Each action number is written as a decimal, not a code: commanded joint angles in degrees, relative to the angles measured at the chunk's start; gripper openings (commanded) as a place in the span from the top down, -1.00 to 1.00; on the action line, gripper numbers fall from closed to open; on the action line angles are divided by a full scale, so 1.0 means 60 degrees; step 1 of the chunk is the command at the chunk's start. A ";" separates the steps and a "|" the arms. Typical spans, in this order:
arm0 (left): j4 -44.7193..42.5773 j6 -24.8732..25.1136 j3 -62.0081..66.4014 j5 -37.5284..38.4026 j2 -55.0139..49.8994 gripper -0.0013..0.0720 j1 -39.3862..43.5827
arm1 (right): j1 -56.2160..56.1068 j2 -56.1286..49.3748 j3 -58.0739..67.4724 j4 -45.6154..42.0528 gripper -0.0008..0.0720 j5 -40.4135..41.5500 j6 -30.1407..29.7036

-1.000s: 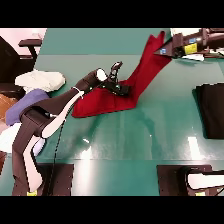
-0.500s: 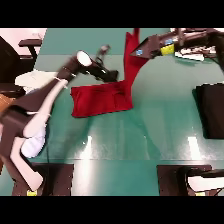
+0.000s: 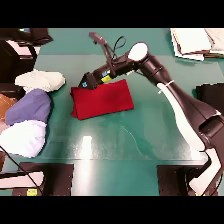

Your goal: Fold the shirts.

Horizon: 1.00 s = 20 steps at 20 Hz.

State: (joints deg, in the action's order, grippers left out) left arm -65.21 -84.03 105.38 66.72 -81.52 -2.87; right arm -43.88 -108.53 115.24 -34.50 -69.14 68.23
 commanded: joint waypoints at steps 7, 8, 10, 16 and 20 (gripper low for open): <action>-0.0168 0.0084 0.0004 0.0798 0.0499 0.90 -0.0525 | 0.3555 0.1370 -0.4080 -0.1767 -0.39 -0.0630 0.0885; -0.0142 0.0091 0.0004 0.0787 0.0499 0.90 -0.0470 | 0.4040 0.1552 -0.4579 -0.1985 -0.39 -0.0525 0.1031; -0.0131 0.0255 0.0004 0.0637 0.0481 0.90 -0.0288 | 0.4849 0.1657 -0.5340 -0.1905 -0.70 -0.0244 0.1162; -0.0135 0.0590 0.0004 0.0226 0.0211 0.90 0.0663 | 0.4663 0.0499 -0.5453 -0.0998 -0.71 0.0095 0.1155; -0.0135 0.0612 0.0004 0.0229 0.0036 0.90 0.1118 | 0.3665 -0.0721 -0.4109 -0.0117 -0.57 0.0106 0.1155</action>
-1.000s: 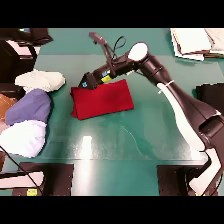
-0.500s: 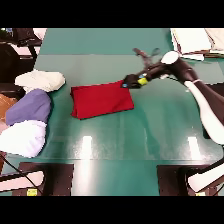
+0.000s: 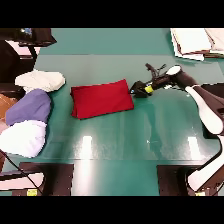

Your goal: Fold the shirts.

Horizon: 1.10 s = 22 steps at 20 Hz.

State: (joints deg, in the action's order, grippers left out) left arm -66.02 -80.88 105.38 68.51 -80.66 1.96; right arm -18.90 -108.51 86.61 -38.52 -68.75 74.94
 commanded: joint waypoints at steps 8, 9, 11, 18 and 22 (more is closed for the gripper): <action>0.0229 0.0164 0.0004 0.0120 -0.0109 0.90 0.0772 | -0.1300 -0.1650 0.2645 0.0663 0.94 0.0317 -0.0251; 0.0229 0.0175 0.0004 0.0120 -0.0106 0.90 0.0947 | -0.1118 -0.1508 0.2659 0.0637 0.94 0.0189 -0.0251; 0.0226 0.0306 0.0004 0.0204 -0.0106 0.90 0.1275 | -0.0543 -0.0900 0.2339 0.0568 0.94 0.0186 -0.0251; 0.0219 0.0488 0.0004 0.0361 -0.0106 0.90 0.1993 | 0.3446 0.2834 -0.0171 -0.1632 0.94 0.0943 0.0452; 0.0539 0.0477 0.0004 0.0291 -0.0106 0.90 0.1989 | 0.6331 0.4233 -0.0725 -0.1596 0.94 0.1475 0.0980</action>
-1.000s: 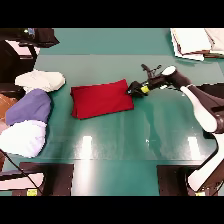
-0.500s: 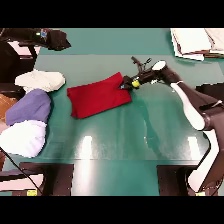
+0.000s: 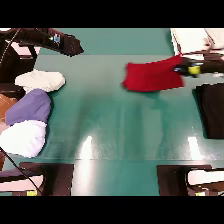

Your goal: Fold the shirts.

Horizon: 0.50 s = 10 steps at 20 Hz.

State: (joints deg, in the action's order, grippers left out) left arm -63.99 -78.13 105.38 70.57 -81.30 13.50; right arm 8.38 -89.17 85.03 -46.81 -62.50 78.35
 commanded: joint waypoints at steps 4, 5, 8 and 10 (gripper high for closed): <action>0.0452 0.0018 0.0004 -0.0415 -0.0004 0.90 0.0066 | 0.3530 0.1592 -0.0455 -0.0211 0.94 0.0794 0.0412; 0.0463 0.0011 0.0004 -0.0477 -0.0004 0.90 0.0069 | 0.3774 0.1636 -0.0455 -0.0211 0.94 0.0882 0.0408; 0.0463 0.0011 0.0004 -0.0466 -0.0004 0.90 0.0069 | 0.4091 0.1636 -0.0423 -0.0204 0.94 0.0925 0.0404; 0.0463 0.0011 0.0004 -0.0470 -0.0004 0.90 0.0069 | 0.4091 0.1639 -0.0106 -0.0189 0.94 0.0852 0.0401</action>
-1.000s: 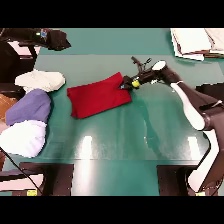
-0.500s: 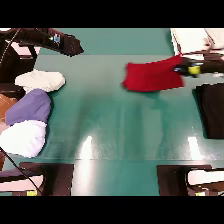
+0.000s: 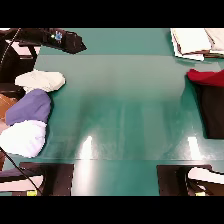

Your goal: Fold the shirts.

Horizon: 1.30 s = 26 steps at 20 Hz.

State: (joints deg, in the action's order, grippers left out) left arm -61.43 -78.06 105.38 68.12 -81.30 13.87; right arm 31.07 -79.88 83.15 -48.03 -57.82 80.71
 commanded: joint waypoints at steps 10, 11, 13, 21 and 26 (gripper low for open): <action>0.0029 0.0015 0.0004 0.0288 -0.0022 0.90 0.0004 | 0.0412 0.0590 0.2845 -0.2521 0.94 -0.2561 0.0368; 0.0029 0.0018 0.0004 0.0324 -0.0018 0.90 0.0004 | 0.0412 0.0718 0.2849 -0.3089 0.94 -0.2845 0.0372; 0.0029 0.0018 0.0004 0.0357 -0.0022 0.90 0.0004 | 0.0412 0.0900 0.2845 -0.4047 0.94 -0.3483 0.0375; 0.0022 0.0098 0.0004 0.0546 -0.0022 0.90 0.0004 | 0.1566 0.1716 0.0674 -0.4517 0.93 -0.4830 0.0798; 0.0025 0.0095 0.0004 0.0579 -0.0022 0.90 0.0004 | 0.2473 0.2539 -0.0918 -0.4080 -0.86 -0.4605 0.0798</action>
State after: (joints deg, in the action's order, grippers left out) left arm -61.25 -77.52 105.38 71.37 -81.41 13.87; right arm 43.35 -67.20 82.35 -74.41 -85.67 85.32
